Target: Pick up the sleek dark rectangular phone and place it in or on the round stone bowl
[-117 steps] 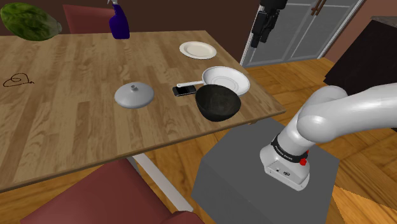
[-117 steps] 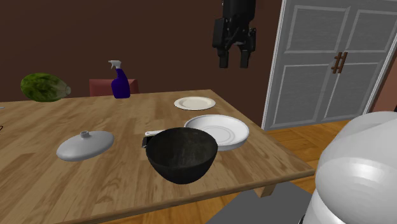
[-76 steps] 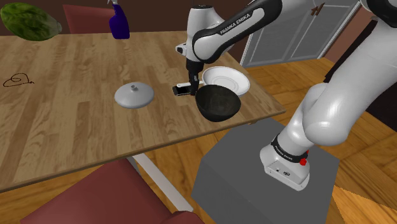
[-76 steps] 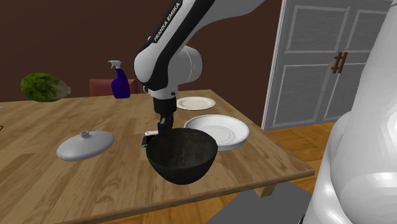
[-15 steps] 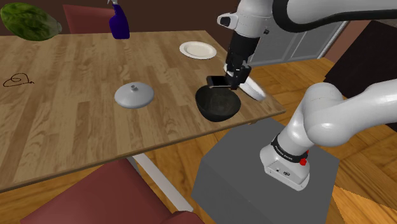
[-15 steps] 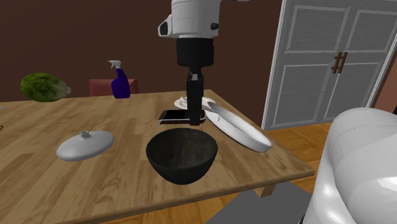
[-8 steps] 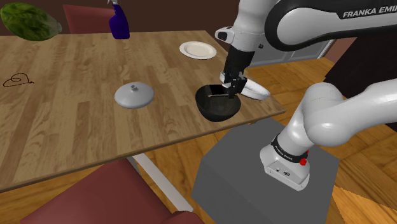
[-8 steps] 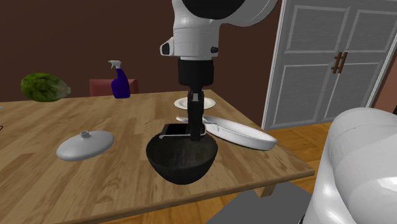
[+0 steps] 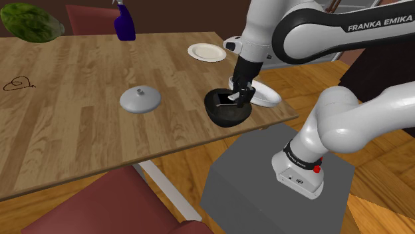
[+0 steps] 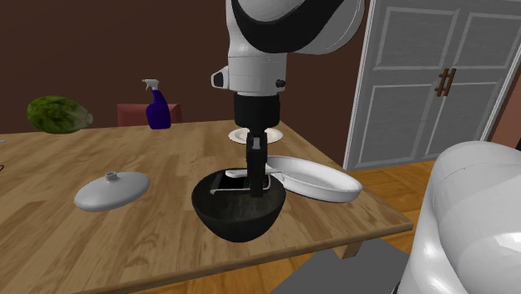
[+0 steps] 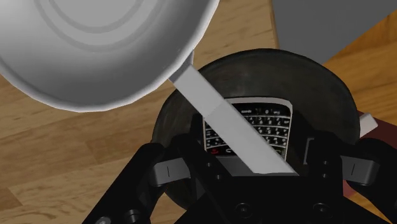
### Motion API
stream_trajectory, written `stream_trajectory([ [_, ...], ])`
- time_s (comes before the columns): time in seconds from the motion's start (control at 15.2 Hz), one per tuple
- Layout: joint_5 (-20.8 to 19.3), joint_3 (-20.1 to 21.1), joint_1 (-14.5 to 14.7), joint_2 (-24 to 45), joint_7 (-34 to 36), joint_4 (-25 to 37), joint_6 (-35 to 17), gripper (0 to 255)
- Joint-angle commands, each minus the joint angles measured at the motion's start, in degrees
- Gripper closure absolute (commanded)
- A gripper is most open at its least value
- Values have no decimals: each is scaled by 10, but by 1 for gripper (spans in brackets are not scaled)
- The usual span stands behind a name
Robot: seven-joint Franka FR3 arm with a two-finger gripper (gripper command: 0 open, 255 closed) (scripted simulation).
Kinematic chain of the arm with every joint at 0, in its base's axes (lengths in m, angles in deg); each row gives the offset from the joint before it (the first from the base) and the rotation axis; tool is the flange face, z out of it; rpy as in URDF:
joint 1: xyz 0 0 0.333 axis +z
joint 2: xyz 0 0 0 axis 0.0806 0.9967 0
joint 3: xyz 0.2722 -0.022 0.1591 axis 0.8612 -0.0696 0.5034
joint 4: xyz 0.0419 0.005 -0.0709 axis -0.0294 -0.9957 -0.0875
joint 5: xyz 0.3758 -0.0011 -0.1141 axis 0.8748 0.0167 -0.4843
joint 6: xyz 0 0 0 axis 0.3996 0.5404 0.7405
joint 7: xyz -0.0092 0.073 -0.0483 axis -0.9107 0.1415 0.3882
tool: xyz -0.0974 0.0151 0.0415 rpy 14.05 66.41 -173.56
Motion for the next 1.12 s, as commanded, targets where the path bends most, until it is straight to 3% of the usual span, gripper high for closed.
stream_trajectory([
  [0.0, 0, 0, 0, 0, 0, 0, 0, 255],
  [0.13, 0, 0, 0, 0, 0, 0, 0, 255],
  [0.2, 0, 0, 0, 0, 0, 0, 0, 0],
  [0.53, 0, 0, 0, 0, 0, 0, 0, 0],
  [0.79, -4, -4, -2, -13, 1, 66, 79, 0],
  [1.06, -4, -4, -2, -13, 1, 66, 79, 0],
])
